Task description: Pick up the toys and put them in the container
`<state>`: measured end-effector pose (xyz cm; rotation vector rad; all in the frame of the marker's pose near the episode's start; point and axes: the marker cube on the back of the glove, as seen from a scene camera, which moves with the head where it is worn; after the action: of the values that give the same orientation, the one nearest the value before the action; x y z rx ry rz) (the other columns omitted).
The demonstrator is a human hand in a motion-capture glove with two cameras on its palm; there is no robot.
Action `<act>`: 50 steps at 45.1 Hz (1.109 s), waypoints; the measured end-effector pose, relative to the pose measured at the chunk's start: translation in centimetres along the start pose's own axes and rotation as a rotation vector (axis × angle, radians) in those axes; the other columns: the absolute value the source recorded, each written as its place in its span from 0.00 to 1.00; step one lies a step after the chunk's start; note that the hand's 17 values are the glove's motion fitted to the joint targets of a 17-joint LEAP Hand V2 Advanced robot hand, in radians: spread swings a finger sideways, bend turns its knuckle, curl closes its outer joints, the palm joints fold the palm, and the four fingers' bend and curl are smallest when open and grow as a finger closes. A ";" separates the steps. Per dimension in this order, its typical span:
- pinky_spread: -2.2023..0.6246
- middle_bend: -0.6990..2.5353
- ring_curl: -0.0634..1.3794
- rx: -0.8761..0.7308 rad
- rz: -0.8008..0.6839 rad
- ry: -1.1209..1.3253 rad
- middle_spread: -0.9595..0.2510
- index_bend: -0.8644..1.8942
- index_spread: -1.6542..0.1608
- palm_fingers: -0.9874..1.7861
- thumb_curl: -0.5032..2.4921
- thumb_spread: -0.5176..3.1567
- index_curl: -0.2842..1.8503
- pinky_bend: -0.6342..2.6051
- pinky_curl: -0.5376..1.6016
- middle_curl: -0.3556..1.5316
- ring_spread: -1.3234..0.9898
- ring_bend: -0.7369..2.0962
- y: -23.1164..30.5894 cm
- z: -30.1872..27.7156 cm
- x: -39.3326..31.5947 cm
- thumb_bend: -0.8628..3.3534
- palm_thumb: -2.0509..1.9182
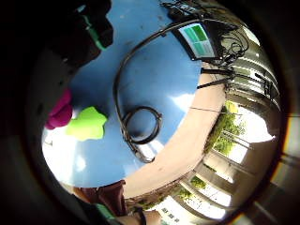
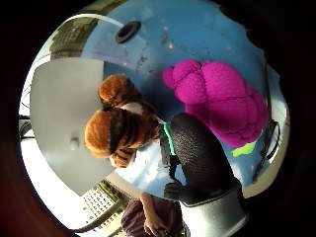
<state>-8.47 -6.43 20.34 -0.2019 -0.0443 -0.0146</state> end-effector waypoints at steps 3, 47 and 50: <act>0.73 0.37 0.34 -0.004 -0.018 -0.032 0.74 0.33 0.82 0.51 0.29 0.53 0.20 0.50 0.42 0.45 0.48 0.65 -0.1 1.3 -0.5 0.24 0.59; 0.64 0.56 0.46 0.344 -0.141 -0.084 0.62 0.64 0.78 0.71 0.45 0.37 0.36 0.55 0.50 0.60 0.42 0.76 6.3 -22.1 -6.1 0.23 0.67; 0.64 0.57 0.47 0.357 -0.161 -0.050 0.61 0.64 0.78 0.71 0.46 0.35 0.37 0.56 0.50 0.61 0.42 0.76 7.3 -24.2 -7.4 0.23 0.67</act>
<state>-14.74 -4.08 -5.15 0.1592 -0.1118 -0.1612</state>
